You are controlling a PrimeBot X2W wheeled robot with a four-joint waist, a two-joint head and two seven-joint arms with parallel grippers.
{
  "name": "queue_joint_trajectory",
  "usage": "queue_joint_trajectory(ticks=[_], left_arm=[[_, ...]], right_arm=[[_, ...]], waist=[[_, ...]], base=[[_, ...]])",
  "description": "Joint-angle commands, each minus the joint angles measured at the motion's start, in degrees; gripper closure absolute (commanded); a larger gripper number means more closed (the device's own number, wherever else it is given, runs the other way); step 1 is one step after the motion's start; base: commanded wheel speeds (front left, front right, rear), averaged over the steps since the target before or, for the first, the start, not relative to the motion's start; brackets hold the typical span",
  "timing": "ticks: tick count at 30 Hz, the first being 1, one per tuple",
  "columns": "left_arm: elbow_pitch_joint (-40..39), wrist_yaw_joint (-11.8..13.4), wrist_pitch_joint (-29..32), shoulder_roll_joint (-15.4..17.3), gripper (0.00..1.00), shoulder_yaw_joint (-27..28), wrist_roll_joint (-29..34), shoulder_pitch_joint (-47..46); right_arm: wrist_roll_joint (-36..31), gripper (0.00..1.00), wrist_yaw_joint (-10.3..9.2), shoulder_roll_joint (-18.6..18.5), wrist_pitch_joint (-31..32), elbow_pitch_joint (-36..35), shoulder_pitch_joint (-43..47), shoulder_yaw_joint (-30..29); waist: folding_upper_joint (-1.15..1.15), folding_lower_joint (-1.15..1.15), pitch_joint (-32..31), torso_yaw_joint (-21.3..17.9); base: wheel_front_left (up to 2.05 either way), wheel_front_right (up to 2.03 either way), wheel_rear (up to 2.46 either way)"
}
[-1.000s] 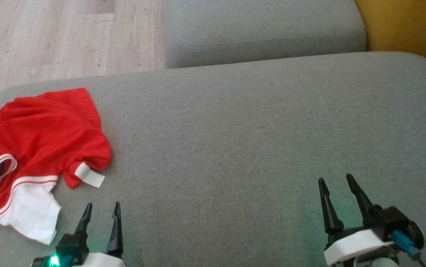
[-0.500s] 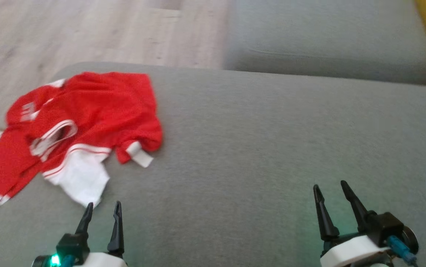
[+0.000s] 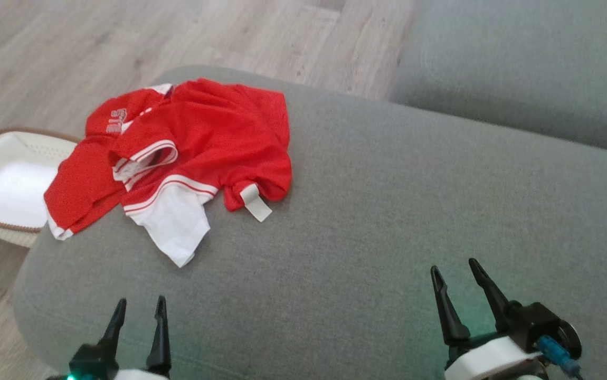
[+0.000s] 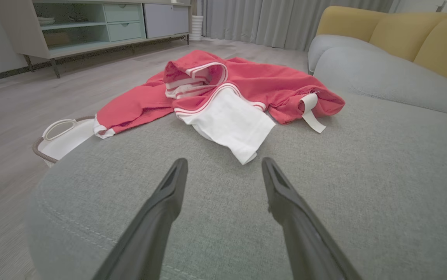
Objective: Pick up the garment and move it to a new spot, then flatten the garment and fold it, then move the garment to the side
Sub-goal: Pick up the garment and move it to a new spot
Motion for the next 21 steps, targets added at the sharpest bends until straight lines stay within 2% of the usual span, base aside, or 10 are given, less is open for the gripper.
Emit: queue_joint_trajectory(ticks=[1, 6, 9, 12, 15, 16, 21], left_arm=[[-2.2, -0.4, -0.6, 0.4, 0.00, 1.1, -0.9, -4.2], [-3.6, -1.4, 1.4, 2.9, 0.00, -1.9, -4.0, -13.4], [-4.4, -1.5, 4.5, 5.5, 0.00, -5.6, -7.1, -20.9], [-3.8, -1.5, 9.0, 9.6, 0.00, -10.7, -12.0, -28.7], [-1.3, -1.5, 13.7, 13.8, 0.00, -14.5, -16.2, -35.9], [-1.3, -1.5, 13.7, 13.8, 0.00, -14.5, -16.2, -35.9], [5.9, -1.5, 21.4, 17.7, 0.00, -19.6, -24.1, -44.0]], right_arm=[[-0.5, 0.00, 0.44, -0.4, -0.8, -1.9, -3.6, 1.6], [-3.1, 0.00, 0.44, -0.4, -0.8, -2.7, -7.4, 1.2], [-5.0, 0.00, 0.44, -0.5, -0.8, -3.3, -10.6, 1.1], [-6.0, 0.00, 0.44, -0.8, -0.8, -3.9, -13.8, 1.3], [-6.5, 0.00, 0.44, -1.1, -0.8, -4.5, -16.5, 1.7], [-6.5, 0.00, 0.44, -1.1, -0.8, -4.5, -16.5, 1.7], [-6.7, 0.00, 0.44, -1.3, -0.8, -5.3, -19.9, 2.8]], waist=[[0.00, 0.01, 2.3, -1.0], [0.00, 0.01, 9.2, -3.8], [0.00, 0.01, 14.3, -5.8], [0.00, 0.01, 18.8, -7.5], [0.00, 0.01, 22.3, -8.9], [0.00, 0.01, 22.3, -8.9], [0.00, 0.01, 26.3, -11.3]], base=[[0.00, 0.00, 0.00], [0.00, 0.00, 0.00], [0.00, 0.00, 0.00], [0.00, 0.00, 0.00], [0.00, 0.00, 0.00], [0.00, 0.00, 0.00], [0.00, 0.00, 0.00]])
